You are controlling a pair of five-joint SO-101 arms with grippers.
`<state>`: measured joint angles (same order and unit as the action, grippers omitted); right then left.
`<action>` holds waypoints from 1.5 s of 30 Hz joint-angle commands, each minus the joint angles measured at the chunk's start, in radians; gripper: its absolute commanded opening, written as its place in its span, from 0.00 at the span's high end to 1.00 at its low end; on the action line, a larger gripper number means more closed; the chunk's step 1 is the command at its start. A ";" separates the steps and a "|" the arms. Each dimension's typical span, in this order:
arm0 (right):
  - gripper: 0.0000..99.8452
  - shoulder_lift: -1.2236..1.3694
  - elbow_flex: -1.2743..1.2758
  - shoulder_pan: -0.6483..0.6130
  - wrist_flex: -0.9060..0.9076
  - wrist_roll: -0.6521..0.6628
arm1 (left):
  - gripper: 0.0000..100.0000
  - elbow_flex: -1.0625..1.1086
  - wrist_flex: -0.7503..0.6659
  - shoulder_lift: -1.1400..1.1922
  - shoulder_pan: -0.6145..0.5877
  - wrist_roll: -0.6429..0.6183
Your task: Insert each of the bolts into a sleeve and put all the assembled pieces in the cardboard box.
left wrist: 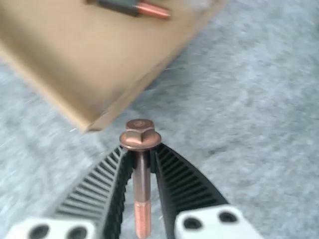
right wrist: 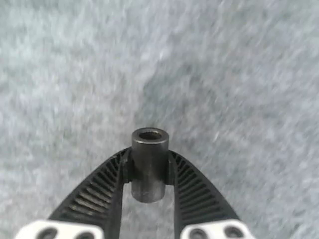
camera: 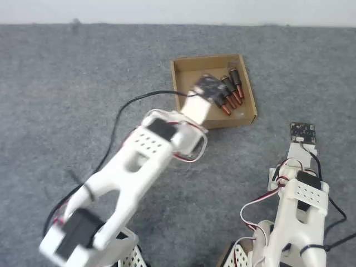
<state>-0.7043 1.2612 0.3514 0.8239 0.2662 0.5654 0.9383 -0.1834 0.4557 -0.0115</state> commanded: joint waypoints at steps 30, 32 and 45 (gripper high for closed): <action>0.99 -0.031 -0.006 -0.417 -1.095 0.011 | 0.99 0.946 -0.404 -0.927 -0.753 -0.218; 0.99 -0.030 -0.006 -0.447 -1.165 0.011 | 0.99 0.970 -0.402 -0.962 -0.769 -0.218; 0.99 0.209 -0.100 -0.581 -1.422 0.008 | 0.99 1.096 -0.399 -1.194 -0.790 -0.129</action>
<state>-0.6383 1.2582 -0.2194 -0.4588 0.2677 1.6579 0.5623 -1.2958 -0.3299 -0.1542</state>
